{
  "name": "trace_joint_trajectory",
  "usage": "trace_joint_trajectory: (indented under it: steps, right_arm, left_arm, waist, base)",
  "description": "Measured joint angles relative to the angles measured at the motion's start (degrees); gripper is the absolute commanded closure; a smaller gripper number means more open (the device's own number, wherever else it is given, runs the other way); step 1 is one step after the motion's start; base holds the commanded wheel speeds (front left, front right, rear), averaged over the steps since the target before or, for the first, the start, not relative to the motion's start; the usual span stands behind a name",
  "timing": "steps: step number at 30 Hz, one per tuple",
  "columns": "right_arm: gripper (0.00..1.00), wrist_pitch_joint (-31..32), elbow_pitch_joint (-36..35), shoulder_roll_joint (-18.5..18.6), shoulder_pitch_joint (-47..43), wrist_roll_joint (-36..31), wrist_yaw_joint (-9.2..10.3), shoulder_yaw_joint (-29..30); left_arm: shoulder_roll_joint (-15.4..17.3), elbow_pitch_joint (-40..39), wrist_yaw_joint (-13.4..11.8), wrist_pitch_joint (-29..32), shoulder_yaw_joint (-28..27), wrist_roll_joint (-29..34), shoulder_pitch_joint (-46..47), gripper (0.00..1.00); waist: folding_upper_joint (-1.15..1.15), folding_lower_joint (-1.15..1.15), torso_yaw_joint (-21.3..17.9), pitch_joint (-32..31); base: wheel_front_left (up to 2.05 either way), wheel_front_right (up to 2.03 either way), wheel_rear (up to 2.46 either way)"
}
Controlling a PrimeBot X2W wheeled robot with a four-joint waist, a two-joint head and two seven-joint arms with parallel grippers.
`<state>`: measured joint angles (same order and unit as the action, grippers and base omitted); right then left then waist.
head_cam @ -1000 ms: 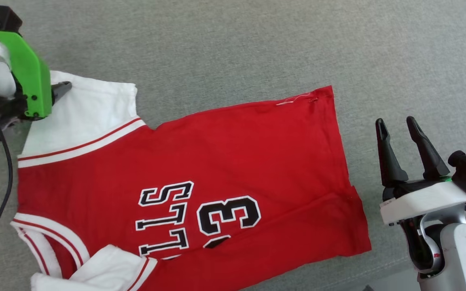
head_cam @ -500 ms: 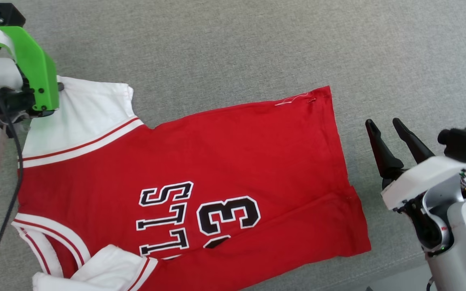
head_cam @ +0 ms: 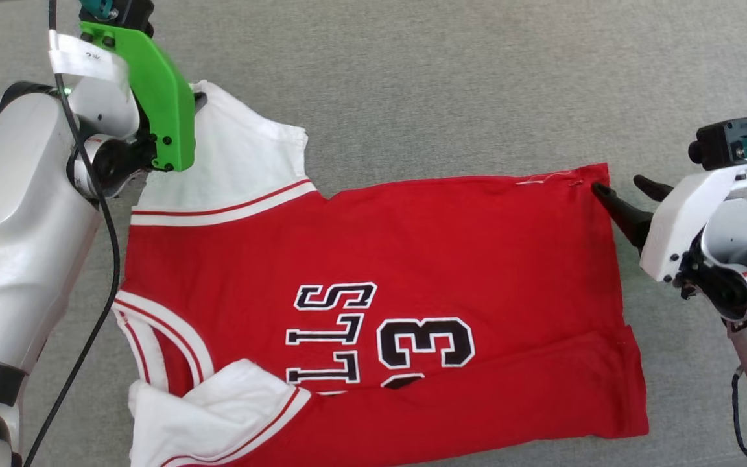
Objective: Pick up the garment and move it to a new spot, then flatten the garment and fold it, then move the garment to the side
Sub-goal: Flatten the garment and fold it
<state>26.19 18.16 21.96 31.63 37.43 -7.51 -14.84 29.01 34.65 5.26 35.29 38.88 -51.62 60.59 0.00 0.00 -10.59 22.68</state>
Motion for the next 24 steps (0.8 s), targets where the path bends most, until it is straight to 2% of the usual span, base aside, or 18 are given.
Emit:
trace_joint_trajectory:
  steps: [6,10,11,12,13,14,18,24]
  right_arm:
    - [0.00,6.05,5.47,1.62,4.62,0.55,-0.01,-4.45]
    - [0.00,12.27,8.72,3.18,6.50,1.99,0.04,-7.10]
    - [0.11,13.51,9.17,3.49,6.99,2.55,0.04,-7.56]
    - [0.57,15.02,9.75,3.66,7.39,3.01,0.04,-7.97]
    - [0.82,15.79,9.96,3.85,7.77,3.20,0.04,-8.36]
    - [1.00,16.23,10.12,3.94,8.17,3.56,0.04,-8.73]
    - [1.00,16.45,10.94,4.30,9.11,5.15,0.04,-9.73]
    - [1.00,12.16,10.56,4.82,9.36,6.67,0.00,-9.07]
  left_arm:
    - [-0.01,-4.82,-0.75,-0.46,0.03,0.12,-0.91,1.00]
    - [0.05,-7.35,-1.53,-0.55,0.03,0.09,-2.26,1.00]
    - [0.14,-7.87,-1.60,-0.66,0.02,0.07,-2.52,1.00]
    - [0.24,-8.37,-1.76,-0.74,0.00,0.05,-2.77,1.00]
    - [0.33,-8.79,-1.82,-0.84,-0.02,0.04,-2.99,1.00]
    - [0.42,-9.20,-1.99,-0.98,-0.03,0.03,-3.12,1.00]
    - [0.60,-10.16,-2.05,-1.33,-0.09,-0.31,-3.64,1.00]
    - [1.38,-11.25,-2.05,-4.11,-1.09,-0.91,-5.92,1.00]
  waist:
    - [0.00,0.00,3.61,0.17]
    - [0.00,0.00,5.33,0.57]
    - [0.00,0.00,5.65,0.68]
    - [0.00,0.00,5.91,0.78]
    - [0.00,0.00,6.07,0.85]
    - [0.00,-0.01,6.22,0.93]
    - [0.00,0.00,6.32,0.69]
    - [0.00,0.00,6.40,-1.28]
  base:
    - [0.00,0.00,0.00]
    - [0.00,0.00,0.00]
    - [0.00,0.00,0.00]
    - [0.00,0.00,0.00]
    - [0.00,0.00,0.00]
    - [0.00,0.00,0.00]
    - [0.00,0.00,0.00]
    - [0.00,0.00,0.00]
